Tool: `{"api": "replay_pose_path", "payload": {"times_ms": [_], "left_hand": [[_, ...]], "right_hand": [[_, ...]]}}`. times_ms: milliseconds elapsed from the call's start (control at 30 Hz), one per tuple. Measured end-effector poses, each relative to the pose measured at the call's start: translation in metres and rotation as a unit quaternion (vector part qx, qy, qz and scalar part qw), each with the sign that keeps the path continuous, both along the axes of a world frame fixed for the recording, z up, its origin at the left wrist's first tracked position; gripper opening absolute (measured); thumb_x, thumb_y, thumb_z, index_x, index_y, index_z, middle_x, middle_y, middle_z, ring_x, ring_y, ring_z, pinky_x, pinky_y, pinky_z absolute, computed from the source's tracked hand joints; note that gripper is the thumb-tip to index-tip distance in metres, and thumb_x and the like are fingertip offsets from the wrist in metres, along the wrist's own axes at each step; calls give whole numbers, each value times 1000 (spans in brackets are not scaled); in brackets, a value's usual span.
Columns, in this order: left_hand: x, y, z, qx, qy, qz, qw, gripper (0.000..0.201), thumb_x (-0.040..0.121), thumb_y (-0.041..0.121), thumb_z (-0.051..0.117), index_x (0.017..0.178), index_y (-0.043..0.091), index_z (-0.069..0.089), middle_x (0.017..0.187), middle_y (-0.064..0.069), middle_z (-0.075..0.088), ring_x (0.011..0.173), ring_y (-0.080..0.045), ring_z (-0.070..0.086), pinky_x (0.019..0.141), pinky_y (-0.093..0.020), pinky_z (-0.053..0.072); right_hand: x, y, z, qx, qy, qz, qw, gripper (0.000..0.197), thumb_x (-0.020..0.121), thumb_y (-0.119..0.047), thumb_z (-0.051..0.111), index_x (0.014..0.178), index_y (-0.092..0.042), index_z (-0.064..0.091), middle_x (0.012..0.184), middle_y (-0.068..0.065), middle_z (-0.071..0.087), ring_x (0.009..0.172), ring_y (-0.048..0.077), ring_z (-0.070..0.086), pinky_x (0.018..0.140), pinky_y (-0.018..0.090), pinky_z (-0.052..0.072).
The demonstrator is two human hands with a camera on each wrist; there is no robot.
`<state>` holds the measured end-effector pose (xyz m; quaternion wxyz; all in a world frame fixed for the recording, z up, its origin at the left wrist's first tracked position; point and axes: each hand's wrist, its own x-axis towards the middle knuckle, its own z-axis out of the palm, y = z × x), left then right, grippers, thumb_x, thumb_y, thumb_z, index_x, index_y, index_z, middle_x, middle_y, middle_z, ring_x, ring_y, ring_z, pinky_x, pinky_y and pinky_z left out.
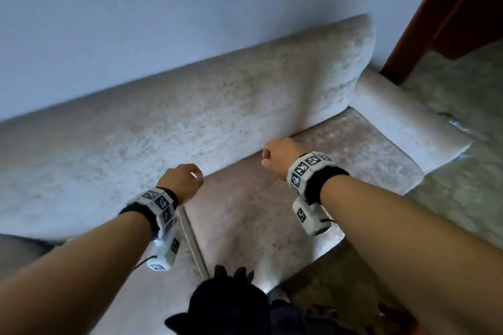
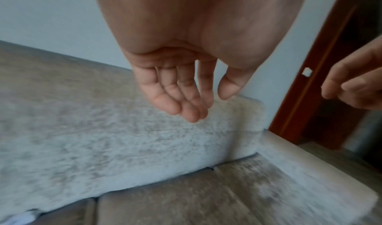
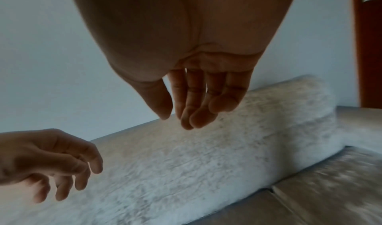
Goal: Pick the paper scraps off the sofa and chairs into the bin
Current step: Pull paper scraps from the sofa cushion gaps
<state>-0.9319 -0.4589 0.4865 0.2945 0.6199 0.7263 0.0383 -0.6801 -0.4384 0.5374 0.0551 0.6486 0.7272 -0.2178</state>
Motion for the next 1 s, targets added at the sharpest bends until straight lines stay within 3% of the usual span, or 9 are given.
{"api": "replay_pose_path", "payload": {"times_ms": [100,167,233,300,467,633,1000], "left_hand": [[-25,-12,5,-3,0,88,996,11,90,26,56,93,31,66,98,0,69,90,-22,63,80,-29,49],[-42,-29,5,-1,4,135,991,11,90,27,56,92,33,66,102,-3,70,97,-27,63,86,-32,50],[-59,-50,6,-5,12,173,985,15,91,26,52,92,31,67,103,-6,71,92,-26,62,80,-30,48],[-77,-70,9,-14,24,204,979,20,91,25,49,97,27,69,104,-7,70,90,-27,60,78,-30,47],[-134,-106,18,-2,40,279,959,17,92,26,50,95,29,67,108,-10,71,95,-30,64,80,-30,50],[-193,-130,14,5,31,306,952,20,93,26,52,103,24,70,107,-11,70,96,-32,64,79,-30,50],[-384,-186,-28,-13,-25,306,952,20,89,33,50,93,28,69,101,-4,69,90,-27,63,80,-32,51]], "right_hand": [[-29,28,-8,-18,11,75,997,21,90,-28,54,101,-16,68,102,6,68,90,27,65,80,35,55],[-54,40,-13,-24,18,133,991,19,89,-25,53,92,-14,68,96,5,70,83,25,66,73,33,56],[-80,45,-19,-37,29,184,982,14,88,-28,53,84,-20,64,97,4,70,80,23,64,70,32,54],[-107,45,-21,-41,36,224,973,12,90,-29,53,90,-22,63,100,3,69,85,24,64,72,32,52],[-176,34,-13,-19,46,289,956,21,91,-25,54,101,-14,68,101,7,68,87,26,65,75,34,55],[-247,16,-8,1,30,318,948,20,92,-25,53,98,-13,69,99,7,69,85,25,65,76,37,57],[-425,-65,-40,-34,-17,326,945,23,94,-30,48,98,-17,66,101,6,67,88,27,64,77,36,54]]}}
